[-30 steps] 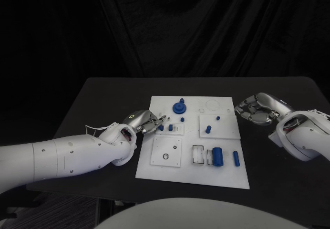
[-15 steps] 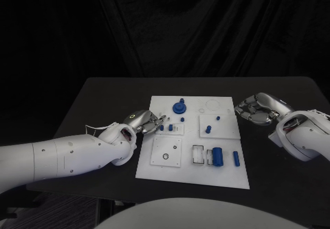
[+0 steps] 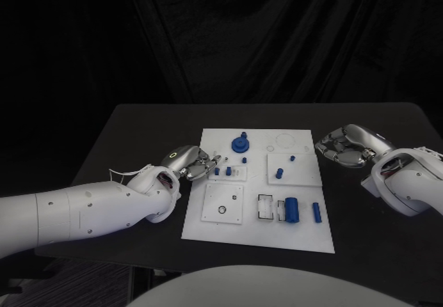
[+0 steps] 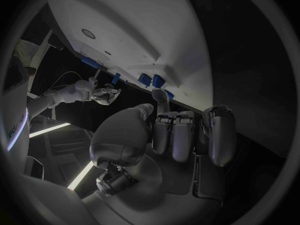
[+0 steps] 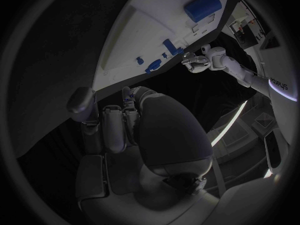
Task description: Assemble the parts on the task board
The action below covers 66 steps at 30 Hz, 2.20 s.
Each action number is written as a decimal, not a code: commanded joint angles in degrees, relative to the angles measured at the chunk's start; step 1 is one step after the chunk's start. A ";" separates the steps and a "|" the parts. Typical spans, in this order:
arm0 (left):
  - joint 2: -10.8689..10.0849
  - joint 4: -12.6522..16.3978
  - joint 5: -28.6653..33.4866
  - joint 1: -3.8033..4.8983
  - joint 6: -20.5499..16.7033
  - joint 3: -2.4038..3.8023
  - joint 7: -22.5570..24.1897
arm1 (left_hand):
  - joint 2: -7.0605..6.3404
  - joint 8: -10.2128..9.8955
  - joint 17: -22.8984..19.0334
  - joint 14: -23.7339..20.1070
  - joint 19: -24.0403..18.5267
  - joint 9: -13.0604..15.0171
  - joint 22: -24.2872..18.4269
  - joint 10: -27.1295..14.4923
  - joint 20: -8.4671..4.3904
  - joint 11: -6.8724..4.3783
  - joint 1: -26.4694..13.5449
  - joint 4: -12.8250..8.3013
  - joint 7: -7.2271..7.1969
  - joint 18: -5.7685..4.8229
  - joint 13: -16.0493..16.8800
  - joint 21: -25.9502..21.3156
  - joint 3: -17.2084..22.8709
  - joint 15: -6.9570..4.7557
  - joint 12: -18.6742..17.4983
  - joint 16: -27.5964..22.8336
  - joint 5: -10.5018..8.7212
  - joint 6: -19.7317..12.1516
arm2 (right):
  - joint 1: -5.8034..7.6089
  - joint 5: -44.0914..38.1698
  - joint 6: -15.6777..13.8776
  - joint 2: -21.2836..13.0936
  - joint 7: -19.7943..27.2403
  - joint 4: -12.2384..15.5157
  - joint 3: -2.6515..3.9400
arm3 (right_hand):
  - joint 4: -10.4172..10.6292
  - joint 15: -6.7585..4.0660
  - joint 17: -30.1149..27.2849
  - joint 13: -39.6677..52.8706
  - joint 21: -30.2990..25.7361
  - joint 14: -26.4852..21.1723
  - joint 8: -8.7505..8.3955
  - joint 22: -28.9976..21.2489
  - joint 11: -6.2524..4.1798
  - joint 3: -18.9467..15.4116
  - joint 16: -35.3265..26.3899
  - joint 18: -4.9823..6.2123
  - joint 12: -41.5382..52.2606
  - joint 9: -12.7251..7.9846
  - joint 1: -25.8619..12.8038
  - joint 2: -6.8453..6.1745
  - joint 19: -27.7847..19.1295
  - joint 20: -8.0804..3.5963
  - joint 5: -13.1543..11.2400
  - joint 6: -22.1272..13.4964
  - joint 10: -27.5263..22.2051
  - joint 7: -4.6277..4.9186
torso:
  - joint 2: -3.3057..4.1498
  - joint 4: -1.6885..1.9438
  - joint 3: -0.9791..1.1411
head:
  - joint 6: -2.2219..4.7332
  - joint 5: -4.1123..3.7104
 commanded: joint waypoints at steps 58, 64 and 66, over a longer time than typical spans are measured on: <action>17.59 -18.74 -13.03 9.18 21.56 0.06 23.39 | -13.00 -27.24 -6.76 -8.76 -1.94 -37.74 11.60 -42.57 5.95 7.75 30.99 -5.23 1.82 0.95 -36.86 -2.16 9.65 6.40 -64.02 -13.55 -10.28 -18.45 | -0.13 -0.31 -3.56 0.05 3.85 1.07 0.05 | 0.01 -0.46 2.17 4.63 1.07 0.34 0.56 7.09 -0.14 -0.18 0.18 0.25 0.00 0.23 -0.12 -0.99 0.51 0.11 0.53 0.56 0.03 -0.06 | 1.61 -0.47 -0.62 | -0.01 0.23; 17.61 -19.05 -13.03 8.98 22.15 0.06 22.89 | -12.95 -27.28 -6.97 -8.85 -1.98 -38.01 11.58 -42.61 5.98 7.85 30.69 -5.22 1.96 0.96 -36.69 -2.20 9.55 6.53 -63.70 -13.59 -10.14 -18.24 | -0.13 -0.31 -3.45 -0.03 3.78 1.05 0.05 | -0.05 -0.47 2.05 4.59 0.96 0.29 0.54 7.06 -0.14 -0.14 0.08 0.27 -0.03 0.22 -0.05 -1.00 0.48 0.10 0.58 0.51 -0.01 -0.05 | 1.53 -0.43 -0.51 | -0.01 0.08; 17.55 -19.14 -13.03 8.94 22.23 0.06 22.75 | -12.89 -27.23 -7.07 -8.91 -1.99 -38.09 11.58 -42.66 6.00 7.88 30.60 -5.23 2.06 0.96 -36.64 -2.20 9.53 6.57 -63.61 -13.62 -10.09 -18.05 | -0.13 -0.31 -3.36 -0.04 3.73 1.03 0.05 | -0.05 -0.47 2.05 4.59 0.96 0.29 0.54 7.06 -0.14 -0.14 0.08 0.27 -0.03 0.22 -0.05 -1.00 0.48 0.10 0.58 0.51 -0.01 -0.05 | 1.44 -0.50 -0.45 | -0.01 0.14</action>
